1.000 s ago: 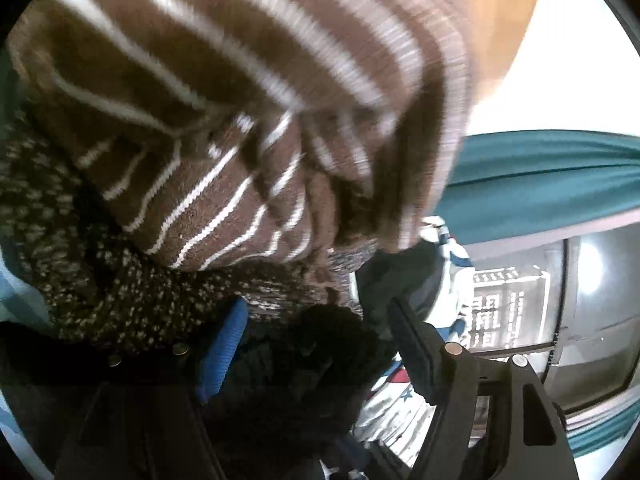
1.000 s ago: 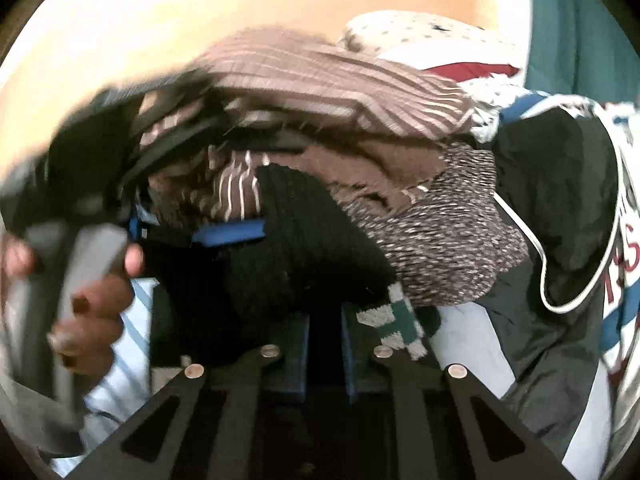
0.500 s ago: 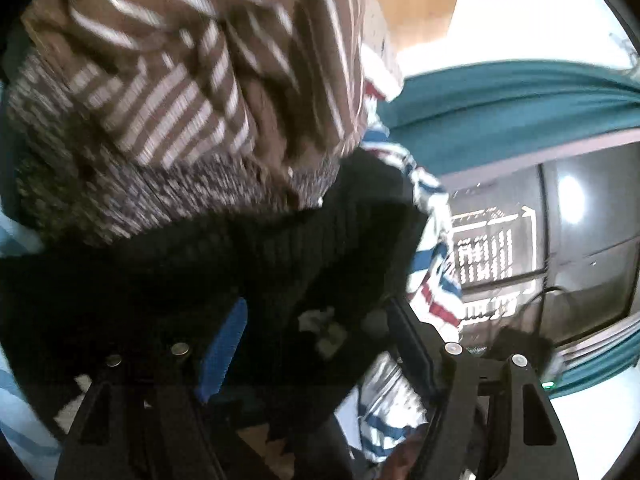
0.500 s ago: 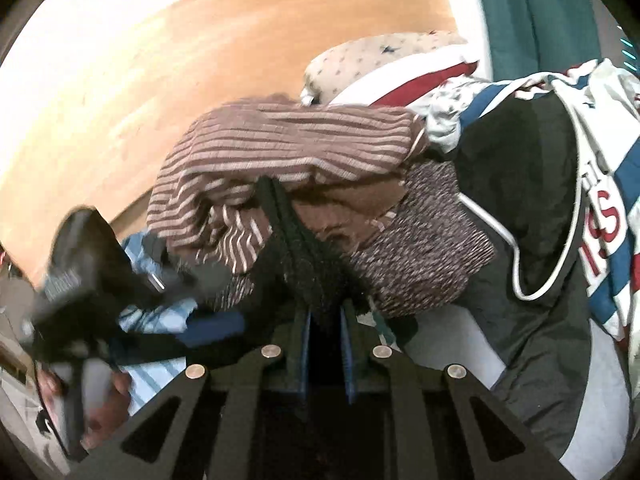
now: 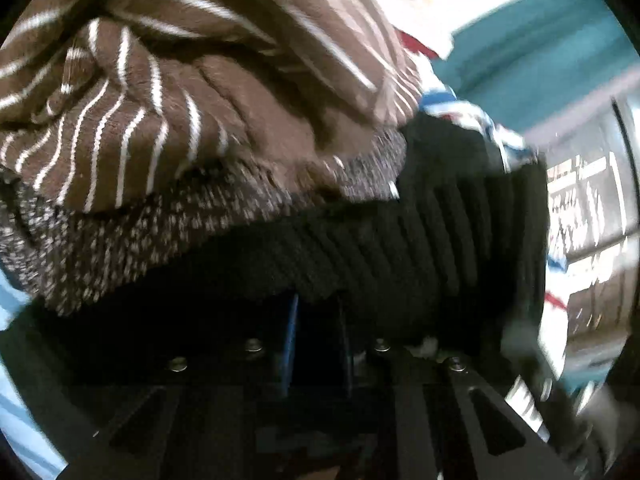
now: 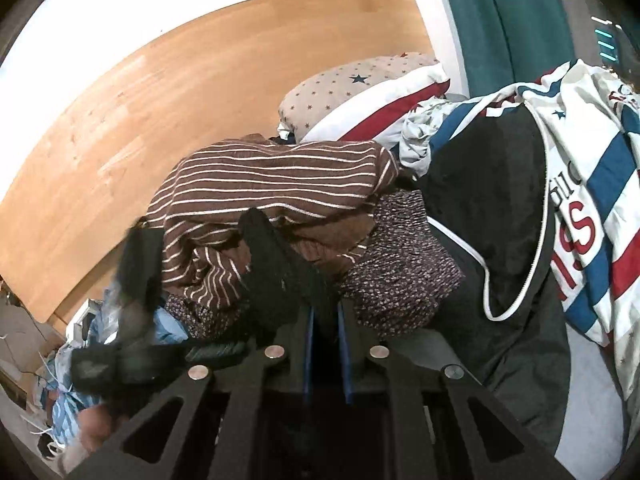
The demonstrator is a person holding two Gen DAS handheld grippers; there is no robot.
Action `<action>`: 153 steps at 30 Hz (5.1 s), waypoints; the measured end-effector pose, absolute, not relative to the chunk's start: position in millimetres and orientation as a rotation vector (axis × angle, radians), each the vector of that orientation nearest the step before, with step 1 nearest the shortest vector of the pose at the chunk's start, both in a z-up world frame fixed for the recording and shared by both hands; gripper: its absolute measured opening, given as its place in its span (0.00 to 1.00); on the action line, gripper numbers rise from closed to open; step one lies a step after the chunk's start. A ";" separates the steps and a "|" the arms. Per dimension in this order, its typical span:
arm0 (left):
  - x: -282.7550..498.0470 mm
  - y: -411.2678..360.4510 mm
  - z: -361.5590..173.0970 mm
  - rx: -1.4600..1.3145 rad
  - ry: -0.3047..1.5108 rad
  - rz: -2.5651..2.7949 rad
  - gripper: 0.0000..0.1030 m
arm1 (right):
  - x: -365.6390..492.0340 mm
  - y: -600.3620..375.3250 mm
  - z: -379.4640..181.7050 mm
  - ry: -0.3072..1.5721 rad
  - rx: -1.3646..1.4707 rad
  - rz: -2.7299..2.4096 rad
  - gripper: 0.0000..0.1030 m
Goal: Fold clothes
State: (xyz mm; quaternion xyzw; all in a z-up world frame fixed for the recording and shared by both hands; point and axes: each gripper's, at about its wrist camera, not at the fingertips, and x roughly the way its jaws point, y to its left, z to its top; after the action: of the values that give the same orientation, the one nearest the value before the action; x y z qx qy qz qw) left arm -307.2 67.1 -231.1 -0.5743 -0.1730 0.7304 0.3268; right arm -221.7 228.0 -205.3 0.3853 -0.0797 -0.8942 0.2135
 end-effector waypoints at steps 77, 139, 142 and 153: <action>-255.7 70.4 -247.4 -1.458 -0.338 2.054 0.19 | -202.9 277.7 -311.7 -0.374 1.618 -2.320 0.32; 7.6 -2.9 -279.2 -1.825 -0.761 1.542 0.70 | 48.2 477.8 -368.6 -1.620 1.806 -2.087 0.85; 0.2 -12.9 -276.8 -1.811 -0.795 1.591 0.70 | 45.1 471.8 -343.0 -1.461 1.798 -2.241 0.84; -35.8 -52.6 -278.8 -1.793 -0.919 1.781 0.70 | 18.9 424.1 -284.7 -0.959 1.704 -2.374 0.83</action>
State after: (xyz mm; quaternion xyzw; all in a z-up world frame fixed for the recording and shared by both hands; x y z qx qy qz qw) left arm -35.8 -52.6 -278.8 -0.6499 -0.3331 0.6453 0.2242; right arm 18.9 424.1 -284.7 0.5537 -0.3118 -0.7715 0.0331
